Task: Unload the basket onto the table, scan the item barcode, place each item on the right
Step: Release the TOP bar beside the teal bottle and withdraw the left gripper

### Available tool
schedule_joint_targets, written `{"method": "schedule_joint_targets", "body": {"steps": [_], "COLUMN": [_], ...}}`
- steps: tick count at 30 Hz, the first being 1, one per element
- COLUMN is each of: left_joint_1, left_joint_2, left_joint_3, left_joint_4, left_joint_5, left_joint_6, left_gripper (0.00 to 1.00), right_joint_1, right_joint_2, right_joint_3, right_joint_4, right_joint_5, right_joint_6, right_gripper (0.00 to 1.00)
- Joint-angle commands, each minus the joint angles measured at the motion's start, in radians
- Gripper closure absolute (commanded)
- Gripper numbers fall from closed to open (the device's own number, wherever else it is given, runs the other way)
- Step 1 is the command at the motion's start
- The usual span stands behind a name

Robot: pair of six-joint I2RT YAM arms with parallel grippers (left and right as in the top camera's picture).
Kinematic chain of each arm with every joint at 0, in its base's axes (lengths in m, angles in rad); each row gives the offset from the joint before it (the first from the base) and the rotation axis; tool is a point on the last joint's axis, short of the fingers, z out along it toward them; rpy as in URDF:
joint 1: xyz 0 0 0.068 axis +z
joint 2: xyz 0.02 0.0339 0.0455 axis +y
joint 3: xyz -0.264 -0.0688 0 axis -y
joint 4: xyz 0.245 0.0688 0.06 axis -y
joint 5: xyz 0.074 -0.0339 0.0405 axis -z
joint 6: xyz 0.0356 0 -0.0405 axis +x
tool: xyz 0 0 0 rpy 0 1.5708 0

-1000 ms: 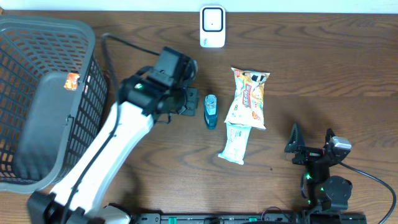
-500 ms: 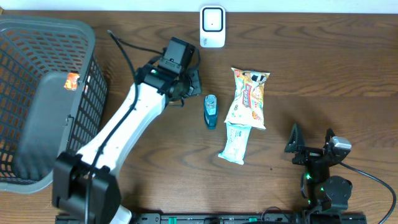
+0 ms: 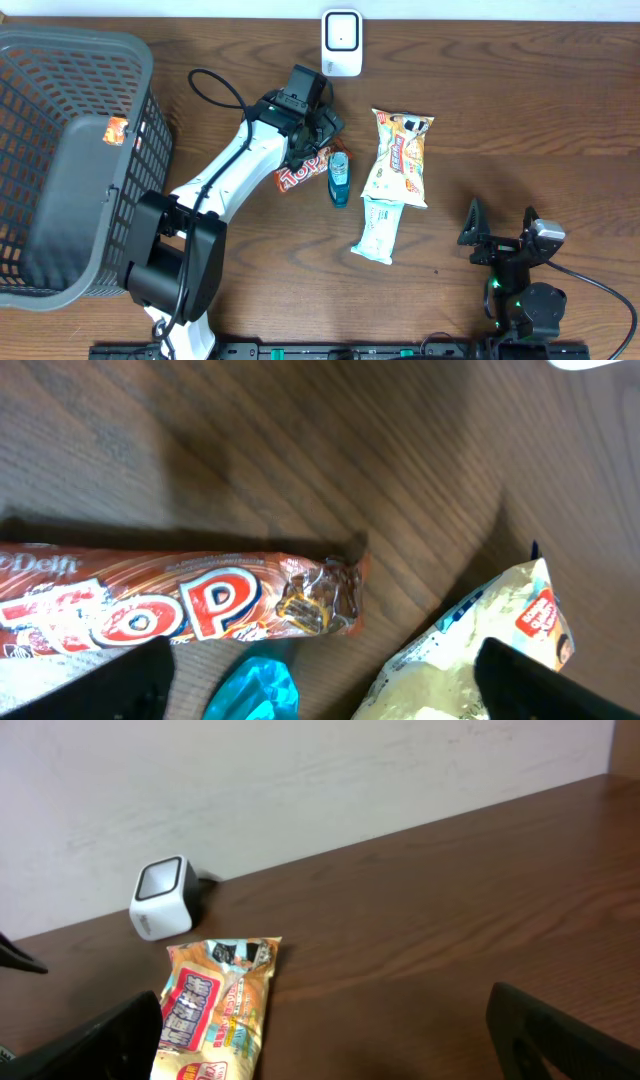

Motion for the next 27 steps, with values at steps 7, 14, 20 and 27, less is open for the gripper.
{"method": "schedule_joint_targets", "body": {"steps": [7,14,20,27], "left_joint_1": [0.124,0.272,0.420,0.652], "left_joint_2": [-0.185,-0.468,-0.661,-0.700], "left_joint_3": [0.066,0.098,0.130,0.130], "left_joint_4": [-0.014,-0.060,-0.082,-0.160], "left_joint_5": [-0.006,-0.006,-0.060,-0.301], "left_joint_6": [0.137,0.328,0.519,0.515], "left_gripper": [0.01,0.01,0.01,0.00], "right_joint_1": [0.005,0.005,0.005,0.005], "right_joint_2": [-0.005,-0.005,-0.005,-0.005], "right_joint_3": [-0.001,-0.001,-0.001,-0.001], "right_joint_4": [-0.004,-0.004,-0.004,-0.004], "right_joint_5": [0.011,0.011,0.011,0.011], "right_joint_6": [-0.008,-0.008,-0.008,-0.008], "right_gripper": [0.01,0.01,0.01,0.01]}}
